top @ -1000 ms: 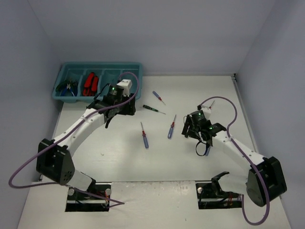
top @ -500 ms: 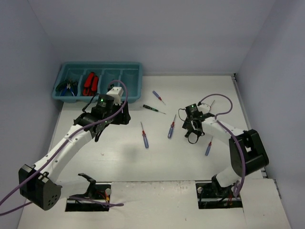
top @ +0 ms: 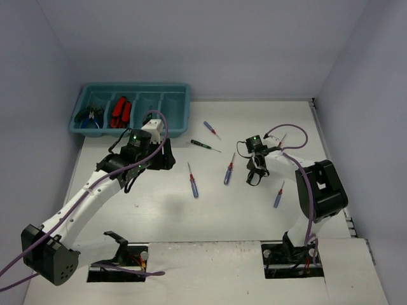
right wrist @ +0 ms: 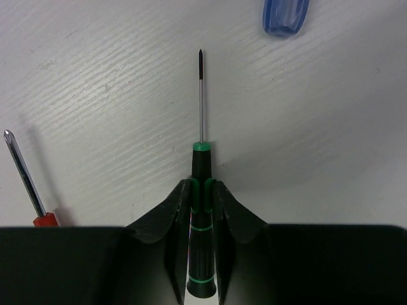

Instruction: Sort the tools into containers

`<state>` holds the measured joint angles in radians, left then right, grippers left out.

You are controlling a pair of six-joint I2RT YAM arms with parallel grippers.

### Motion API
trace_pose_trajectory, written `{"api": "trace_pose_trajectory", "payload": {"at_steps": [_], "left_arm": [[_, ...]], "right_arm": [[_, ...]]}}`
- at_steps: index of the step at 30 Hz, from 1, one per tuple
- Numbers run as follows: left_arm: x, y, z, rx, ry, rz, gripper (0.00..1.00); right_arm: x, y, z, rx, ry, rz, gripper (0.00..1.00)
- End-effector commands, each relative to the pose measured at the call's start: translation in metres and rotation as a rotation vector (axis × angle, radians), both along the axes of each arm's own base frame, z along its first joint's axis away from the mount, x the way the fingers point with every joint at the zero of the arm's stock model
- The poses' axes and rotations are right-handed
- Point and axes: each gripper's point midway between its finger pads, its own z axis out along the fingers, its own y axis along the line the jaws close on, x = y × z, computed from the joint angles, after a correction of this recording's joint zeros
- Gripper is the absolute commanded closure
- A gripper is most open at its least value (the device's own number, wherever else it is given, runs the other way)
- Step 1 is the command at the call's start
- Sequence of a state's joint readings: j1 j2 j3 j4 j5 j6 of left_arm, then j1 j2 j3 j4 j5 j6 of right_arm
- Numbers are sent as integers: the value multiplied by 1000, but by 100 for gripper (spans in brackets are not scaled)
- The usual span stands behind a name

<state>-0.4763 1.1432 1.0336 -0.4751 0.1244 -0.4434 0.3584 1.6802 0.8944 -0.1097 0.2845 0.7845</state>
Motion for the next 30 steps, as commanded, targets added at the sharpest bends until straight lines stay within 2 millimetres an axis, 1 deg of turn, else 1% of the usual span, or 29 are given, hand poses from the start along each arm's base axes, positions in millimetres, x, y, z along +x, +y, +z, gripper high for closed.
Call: {"api": "trace_pose_trajectory", "payload": {"at_steps": [1,2,6,8,10,11,12,13,16,18,21,23,25,27,30], "left_arm": [[-3,-15,30,-91,-59,-14,46],[-5,-20,34,-105,-60,-23,46],[-11,-43,52,-164,-71,-56,46],[-14,-59,67,-209,-93,-81,46],[-13,-78,88,-285,-143,-113,46],[-17,-87,95,-323,-142,-128,46],[-17,-93,99,-348,-145,-138,46],[-17,-103,108,-390,-153,-156,46],[-19,-125,138,-506,-198,-209,46],[-21,-139,153,-556,-222,-242,46],[-23,-161,162,-585,-224,-298,46],[-26,-173,163,-589,-214,-330,46],[-25,-182,169,-605,-231,-351,46],[-27,-189,168,-607,-231,-366,46],[-27,-191,161,-587,-216,-366,47]], "right_arm": [[11,-8,16,-24,-63,-42,94],[12,-7,24,-16,-85,-39,100],[20,4,70,53,-201,-5,100],[24,16,102,123,-282,34,100],[26,33,136,215,-376,104,100],[22,47,161,292,-440,160,100],[23,54,177,332,-490,187,100],[21,64,194,379,-541,226,100],[7,89,238,494,-651,356,100],[-2,103,257,527,-697,431,100],[-16,123,280,557,-755,528,100],[-25,138,296,593,-800,596,100],[-32,147,305,626,-823,645,100],[-37,153,315,658,-856,673,100],[-41,155,328,694,-896,689,100]]}}
